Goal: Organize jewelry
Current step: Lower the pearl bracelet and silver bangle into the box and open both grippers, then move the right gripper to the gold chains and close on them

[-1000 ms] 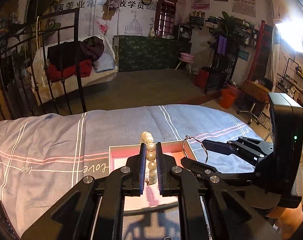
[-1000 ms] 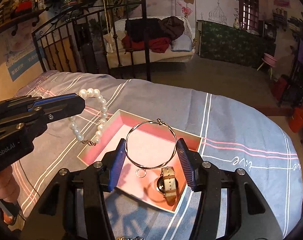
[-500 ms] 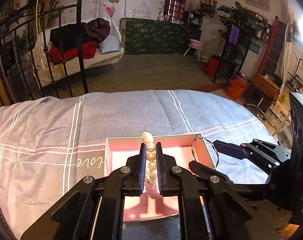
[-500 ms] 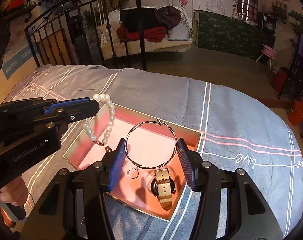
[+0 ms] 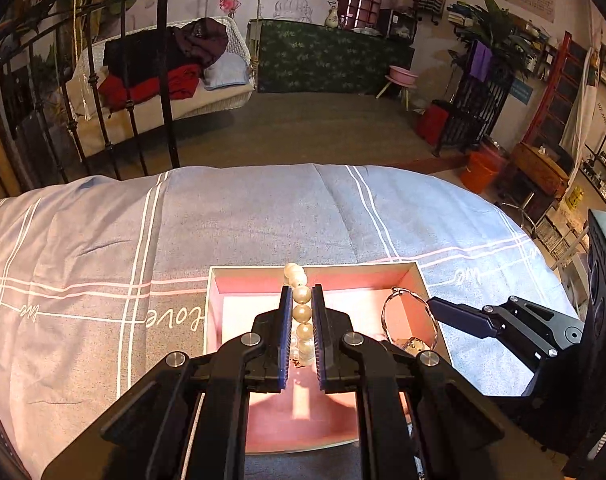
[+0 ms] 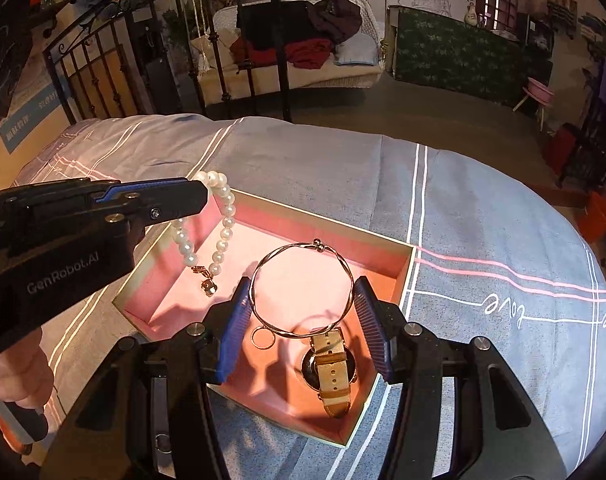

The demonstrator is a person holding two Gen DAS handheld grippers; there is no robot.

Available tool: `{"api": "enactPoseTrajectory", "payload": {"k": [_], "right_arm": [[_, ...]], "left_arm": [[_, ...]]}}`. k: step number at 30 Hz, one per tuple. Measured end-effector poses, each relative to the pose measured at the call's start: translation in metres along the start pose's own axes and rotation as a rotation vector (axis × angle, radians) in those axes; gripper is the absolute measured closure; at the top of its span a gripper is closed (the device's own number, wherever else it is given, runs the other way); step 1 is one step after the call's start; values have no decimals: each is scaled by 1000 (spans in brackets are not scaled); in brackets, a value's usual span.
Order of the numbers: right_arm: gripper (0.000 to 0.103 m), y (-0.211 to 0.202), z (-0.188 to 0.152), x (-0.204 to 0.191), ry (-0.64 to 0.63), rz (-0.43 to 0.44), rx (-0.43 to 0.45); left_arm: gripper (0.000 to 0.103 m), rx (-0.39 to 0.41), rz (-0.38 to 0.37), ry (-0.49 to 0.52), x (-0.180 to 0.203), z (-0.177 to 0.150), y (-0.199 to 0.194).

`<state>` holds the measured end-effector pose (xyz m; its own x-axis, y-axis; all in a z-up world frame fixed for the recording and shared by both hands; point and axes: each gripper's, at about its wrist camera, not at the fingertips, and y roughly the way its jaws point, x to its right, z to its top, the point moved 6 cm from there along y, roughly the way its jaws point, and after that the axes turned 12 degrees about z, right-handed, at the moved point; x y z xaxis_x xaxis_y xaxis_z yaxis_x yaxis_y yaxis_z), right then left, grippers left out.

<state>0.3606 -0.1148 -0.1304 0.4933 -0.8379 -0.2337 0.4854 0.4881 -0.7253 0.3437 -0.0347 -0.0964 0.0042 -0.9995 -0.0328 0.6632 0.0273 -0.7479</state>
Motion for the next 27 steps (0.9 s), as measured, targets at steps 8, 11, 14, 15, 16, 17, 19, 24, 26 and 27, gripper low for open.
{"api": "enactPoseTrajectory", "payload": {"k": [8, 11, 14, 15, 16, 17, 19, 24, 26, 27], "right_arm": [[50, 4, -5, -1, -4, 1, -12], [50, 4, -5, -1, -5, 2, -11], [18, 1, -7, -1, 11, 10, -10], [12, -4, -8, -1, 13, 7, 9], [10, -10, -11, -1, 11, 8, 29], [10, -16, -17, 0, 14, 16, 40], [10, -28, -30, 2, 31, 34, 55], [9, -53, -87, 11, 117, 58, 38], [9, -60, -115, 7, 152, 108, 23], [10, -61, -129, 2, 165, 122, 5]], "left_arm": [[94, -29, -14, -14, 3, -3, 7], [94, -32, -20, -25, 1, -3, 6], [75, -20, -5, -36, -4, -2, 2], [60, -17, 5, -41, -6, -2, -1], [31, -5, 3, -51, -10, -2, -7], [24, 14, -9, -61, -13, -4, -14], [24, 28, -34, -52, -17, -14, -27], [20, 6, -73, 1, -17, -75, -49], [20, -39, -88, 15, -14, -107, -49], [20, -60, -95, 20, -13, -121, -48]]}}
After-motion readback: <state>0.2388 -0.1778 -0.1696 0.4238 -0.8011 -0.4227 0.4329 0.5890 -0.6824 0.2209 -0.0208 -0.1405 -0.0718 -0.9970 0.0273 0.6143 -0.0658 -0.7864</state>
